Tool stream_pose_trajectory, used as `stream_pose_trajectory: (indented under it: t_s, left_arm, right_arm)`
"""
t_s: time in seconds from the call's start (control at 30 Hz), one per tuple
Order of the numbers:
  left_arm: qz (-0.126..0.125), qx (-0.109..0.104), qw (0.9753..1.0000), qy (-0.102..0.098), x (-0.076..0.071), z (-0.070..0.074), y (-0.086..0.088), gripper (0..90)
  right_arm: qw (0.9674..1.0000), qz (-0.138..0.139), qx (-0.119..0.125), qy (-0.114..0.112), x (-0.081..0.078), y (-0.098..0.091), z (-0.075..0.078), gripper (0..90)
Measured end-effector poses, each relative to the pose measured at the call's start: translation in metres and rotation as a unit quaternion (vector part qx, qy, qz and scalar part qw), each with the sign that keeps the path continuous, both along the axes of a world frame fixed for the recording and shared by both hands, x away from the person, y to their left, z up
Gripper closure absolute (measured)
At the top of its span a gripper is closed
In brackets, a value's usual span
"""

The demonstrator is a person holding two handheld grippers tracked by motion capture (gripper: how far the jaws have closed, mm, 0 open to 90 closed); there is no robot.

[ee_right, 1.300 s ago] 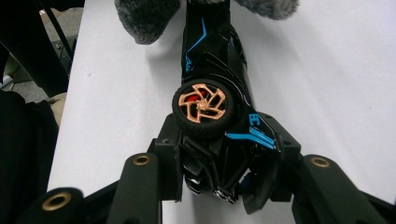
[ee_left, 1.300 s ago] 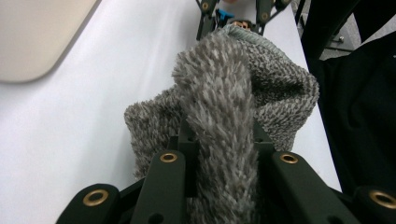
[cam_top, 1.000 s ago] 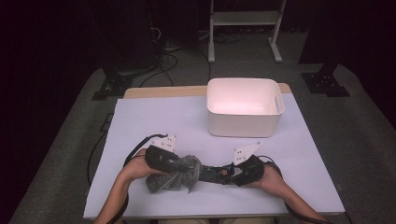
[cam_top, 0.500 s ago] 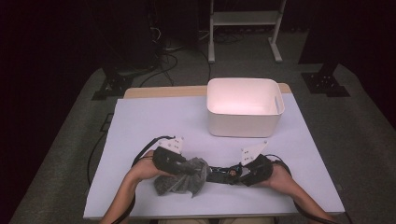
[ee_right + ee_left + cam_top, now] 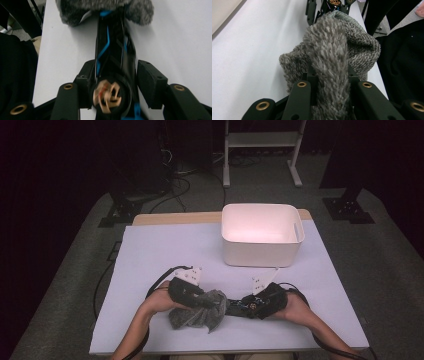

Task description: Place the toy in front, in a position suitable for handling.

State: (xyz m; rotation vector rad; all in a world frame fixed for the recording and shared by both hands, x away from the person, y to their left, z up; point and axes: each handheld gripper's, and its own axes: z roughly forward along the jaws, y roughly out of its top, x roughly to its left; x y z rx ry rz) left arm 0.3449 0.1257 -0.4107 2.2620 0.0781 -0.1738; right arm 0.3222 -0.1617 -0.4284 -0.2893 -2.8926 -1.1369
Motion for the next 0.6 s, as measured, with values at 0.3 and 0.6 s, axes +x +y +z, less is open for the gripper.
stream_pose_trajectory:
  t_s: [0.3,0.6]
  left_arm:
    - [-0.005,-0.002,1.0000,-0.002,0.000,0.000,-0.003,73.9]
    - [-0.005,-0.009,0.9999,0.002,-0.001,-0.002,-0.001,74.0]
  right_arm:
    - [0.9972,0.022,-0.070,-0.009,0.006,0.040,0.008,51.4]
    - [0.9954,0.033,-0.087,-0.024,0.006,0.047,0.005,55.2]
